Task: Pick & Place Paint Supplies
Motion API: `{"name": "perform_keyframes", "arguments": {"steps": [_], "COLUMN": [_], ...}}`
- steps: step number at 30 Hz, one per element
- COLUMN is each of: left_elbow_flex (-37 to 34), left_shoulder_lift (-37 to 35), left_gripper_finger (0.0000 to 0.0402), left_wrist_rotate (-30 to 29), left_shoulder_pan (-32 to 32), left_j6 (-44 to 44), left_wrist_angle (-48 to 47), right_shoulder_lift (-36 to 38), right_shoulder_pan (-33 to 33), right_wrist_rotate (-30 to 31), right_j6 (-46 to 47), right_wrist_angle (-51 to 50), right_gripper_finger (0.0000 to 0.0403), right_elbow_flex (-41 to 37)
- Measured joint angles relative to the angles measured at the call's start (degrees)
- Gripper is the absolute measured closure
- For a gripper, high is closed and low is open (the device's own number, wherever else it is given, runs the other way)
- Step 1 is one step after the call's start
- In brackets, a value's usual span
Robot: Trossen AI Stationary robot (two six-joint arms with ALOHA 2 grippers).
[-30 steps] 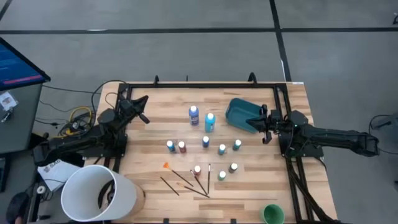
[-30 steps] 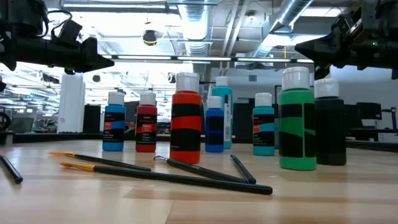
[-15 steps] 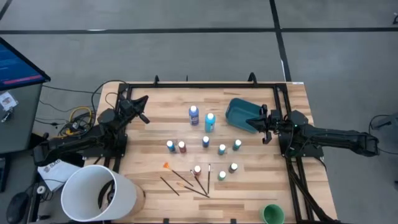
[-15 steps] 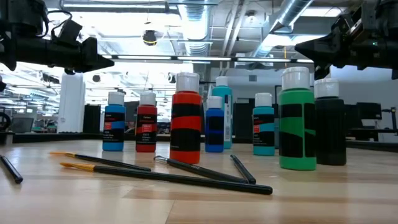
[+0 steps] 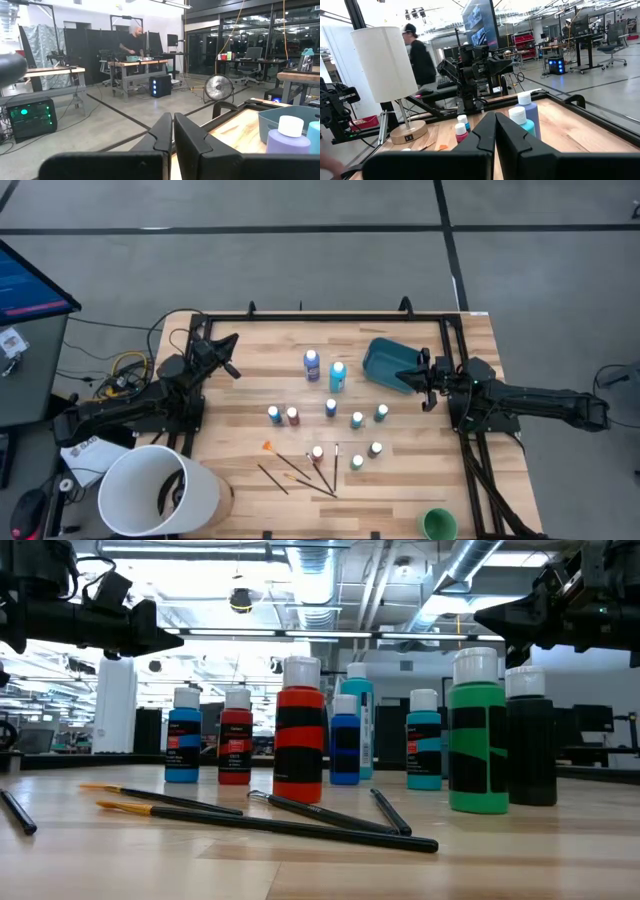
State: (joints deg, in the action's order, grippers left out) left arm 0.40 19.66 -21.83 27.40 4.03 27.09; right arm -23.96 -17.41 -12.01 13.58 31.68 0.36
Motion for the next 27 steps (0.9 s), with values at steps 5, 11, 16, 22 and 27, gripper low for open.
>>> {"name": "perform_keyframes", "arguments": {"steps": [5,11,16,22,27], "left_elbow_flex": [0.00,-0.01,-0.02,0.00,-0.01], "left_shoulder_lift": [0.00,0.01,0.02,0.01,0.02], "left_gripper_finger": [0.0394,0.0394,0.0394,0.0394,0.0394], "left_wrist_rotate": [-0.01,-0.02,0.00,-0.01,0.00], "left_shoulder_pan": [0.00,0.00,-0.02,0.00,-0.01], "left_j6": [0.01,0.01,0.00,0.00,0.01], "left_wrist_angle": [0.00,0.00,0.00,0.01,0.01], "right_shoulder_lift": [0.01,-0.01,0.01,-0.01,-0.02], "right_shoulder_pan": [0.02,0.00,0.08,0.09,0.09], "right_wrist_rotate": [0.02,0.01,0.01,0.02,0.02], "right_j6": [0.00,-0.02,0.00,0.00,0.00], "right_wrist_angle": [0.00,0.43,4.15,4.35,4.78], "right_gripper_finger": [0.0397,0.0397,0.0397,0.0397,0.0397], "right_elbow_flex": [-0.02,-0.01,0.00,0.00,0.12]}}
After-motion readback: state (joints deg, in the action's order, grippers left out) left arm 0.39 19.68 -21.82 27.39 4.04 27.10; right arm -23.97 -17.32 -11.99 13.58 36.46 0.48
